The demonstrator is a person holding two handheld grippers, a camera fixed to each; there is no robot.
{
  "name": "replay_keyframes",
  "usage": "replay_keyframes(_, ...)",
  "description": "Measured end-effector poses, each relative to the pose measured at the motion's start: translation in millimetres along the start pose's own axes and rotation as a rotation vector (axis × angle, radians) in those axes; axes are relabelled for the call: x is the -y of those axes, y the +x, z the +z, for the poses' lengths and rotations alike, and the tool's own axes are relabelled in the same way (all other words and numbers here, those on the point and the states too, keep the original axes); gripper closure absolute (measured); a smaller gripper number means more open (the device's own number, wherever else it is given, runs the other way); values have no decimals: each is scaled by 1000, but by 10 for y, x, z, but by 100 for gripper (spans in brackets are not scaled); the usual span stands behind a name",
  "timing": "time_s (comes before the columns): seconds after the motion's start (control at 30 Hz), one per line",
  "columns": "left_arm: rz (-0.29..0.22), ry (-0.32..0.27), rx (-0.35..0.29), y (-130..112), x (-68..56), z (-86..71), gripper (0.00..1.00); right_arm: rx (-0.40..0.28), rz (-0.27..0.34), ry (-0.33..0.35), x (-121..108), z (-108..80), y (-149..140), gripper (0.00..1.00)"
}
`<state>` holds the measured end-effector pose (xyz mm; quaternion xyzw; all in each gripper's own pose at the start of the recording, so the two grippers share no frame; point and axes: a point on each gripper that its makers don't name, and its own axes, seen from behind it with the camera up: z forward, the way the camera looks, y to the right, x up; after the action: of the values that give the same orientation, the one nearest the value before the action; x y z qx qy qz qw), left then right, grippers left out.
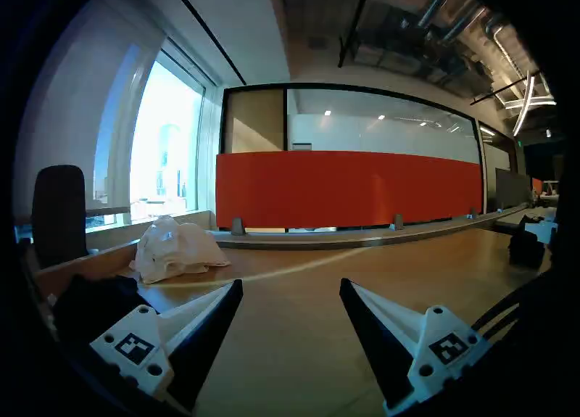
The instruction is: Fold towel
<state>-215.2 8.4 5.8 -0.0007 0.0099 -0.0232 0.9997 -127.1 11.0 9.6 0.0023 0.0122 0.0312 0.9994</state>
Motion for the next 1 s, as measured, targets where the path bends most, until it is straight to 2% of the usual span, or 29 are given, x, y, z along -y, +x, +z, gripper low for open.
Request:
replay_keyframes(0.4,0,0,0,0,5,3,0,-4,-46,9,97,-15,-11,1)
replay_keyframes(1.0,0,0,0,2,6,-1,0,-3,-47,0,98,-25,6,0)
